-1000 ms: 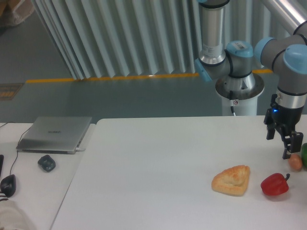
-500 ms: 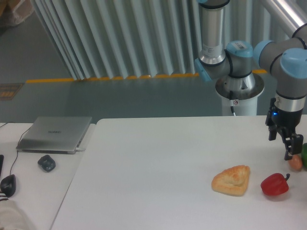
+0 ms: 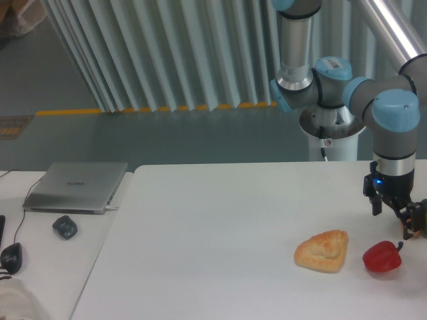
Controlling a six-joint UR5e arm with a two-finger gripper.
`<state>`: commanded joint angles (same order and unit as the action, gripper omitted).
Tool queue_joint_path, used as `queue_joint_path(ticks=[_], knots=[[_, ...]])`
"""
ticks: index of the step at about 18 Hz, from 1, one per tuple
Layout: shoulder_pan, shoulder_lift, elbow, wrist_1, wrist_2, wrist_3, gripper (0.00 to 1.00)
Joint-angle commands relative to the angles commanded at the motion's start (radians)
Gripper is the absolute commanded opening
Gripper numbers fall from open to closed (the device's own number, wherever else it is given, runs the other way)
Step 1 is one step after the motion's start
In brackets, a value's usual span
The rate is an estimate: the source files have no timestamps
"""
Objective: Place the red peppers in a basket
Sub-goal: 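Position the gripper fingers around the red bell pepper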
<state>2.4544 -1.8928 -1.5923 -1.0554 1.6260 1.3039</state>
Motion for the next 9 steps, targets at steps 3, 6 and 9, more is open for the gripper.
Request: queue_joint_path(ticks=[3, 6, 9], knots=[[-0.011, -0.022, -0.008, 0.07, -0.001, -0.028, 1.0], [-0.011, -0.019, -0.015, 0.068, 0.006, 0.078, 1.0], [-0.011, -0.009, -0.034, 0.071, 0.026, 0.078, 1.0]])
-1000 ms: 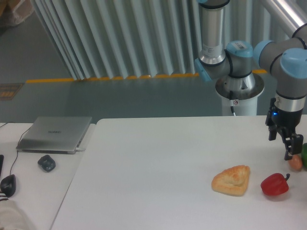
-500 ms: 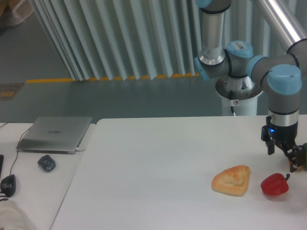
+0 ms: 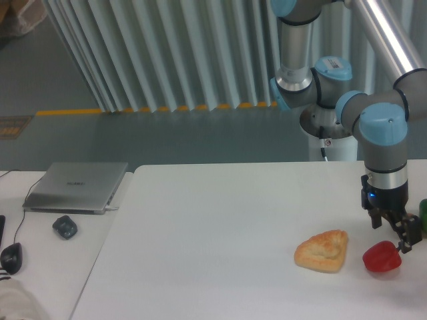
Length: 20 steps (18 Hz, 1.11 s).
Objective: Place the red peppers in a basket
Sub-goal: 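Position the gripper fingers around the red bell pepper, then close the gripper on the red bell pepper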
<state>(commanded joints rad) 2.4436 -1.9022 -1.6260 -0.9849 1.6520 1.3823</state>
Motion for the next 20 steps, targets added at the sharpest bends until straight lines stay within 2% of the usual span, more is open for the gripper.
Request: queue_joint_path(ticks=[4, 9, 13, 15, 20], knots=[[-0.002, -0.002, -0.003, -0.006, 0.054, -0.008, 1.0], [0.0, -0.014, -0.012, -0.005, 0.051, -0.016, 1.0], [-0.002, -0.04, -0.006, -0.005, 0.051, -0.014, 1.0], [-0.009, -0.072, -0.005, -0.003, 0.052, -0.015, 1.0], [-0.023, -0.084, -0.005, -0.005, 0.057, -0.016, 1.0]])
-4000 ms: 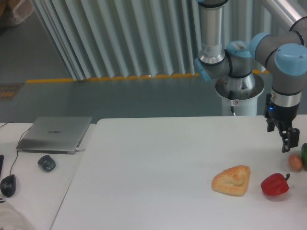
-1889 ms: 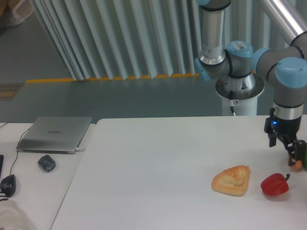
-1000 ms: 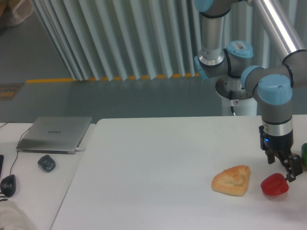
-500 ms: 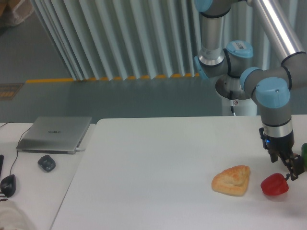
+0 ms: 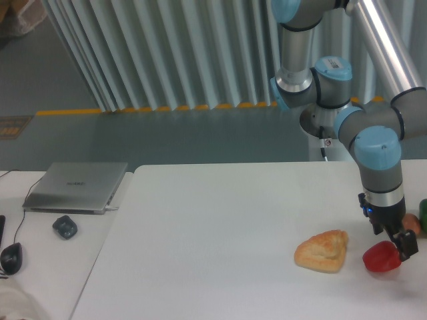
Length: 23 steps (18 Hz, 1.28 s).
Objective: Place the red peppers in a basket
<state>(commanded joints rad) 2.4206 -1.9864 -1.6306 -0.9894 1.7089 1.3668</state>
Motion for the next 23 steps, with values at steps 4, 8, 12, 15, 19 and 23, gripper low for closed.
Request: queue_joint_path(ticks=[4, 8, 12, 15, 19, 23], knots=[[0.0, -0.008, -0.002, -0.002, 0.0, 0.002, 1.0], [-0.008, -0.02, 0.0, 0.0, 0.006, 0.0, 1.0], [-0.018, -0.041, 0.006, 0.003, 0.031, 0.0, 0.94], [-0.02, -0.045, 0.008, 0.003, 0.038, 0.0, 0.62], [-0.02, -0.034, 0.012, -0.002, 0.04, 0.002, 0.37], [-0.017, -0.02, 0.034, -0.005, 0.029, 0.003, 0.36]])
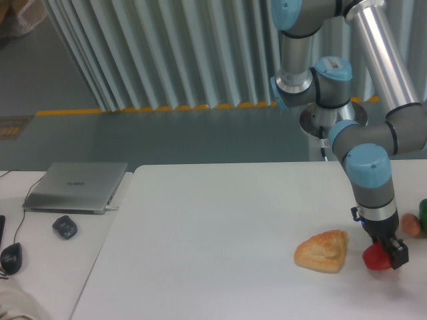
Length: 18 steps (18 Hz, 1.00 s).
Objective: Place the red peppers in a basket
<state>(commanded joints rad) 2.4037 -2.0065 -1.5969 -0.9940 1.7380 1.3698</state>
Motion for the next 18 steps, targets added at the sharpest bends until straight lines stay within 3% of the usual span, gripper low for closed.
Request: queue_joint_path(ticks=[7, 10, 18], knots=[[0.038, 0.055, 0.061, -0.031, -0.077, 0.015, 0.36], [0.066, 0.054, 0.127, -0.04, -0.078, 0.079, 0.36], [0.167, 0.054, 0.164, -0.031, -0.078, 0.161, 0.36]])
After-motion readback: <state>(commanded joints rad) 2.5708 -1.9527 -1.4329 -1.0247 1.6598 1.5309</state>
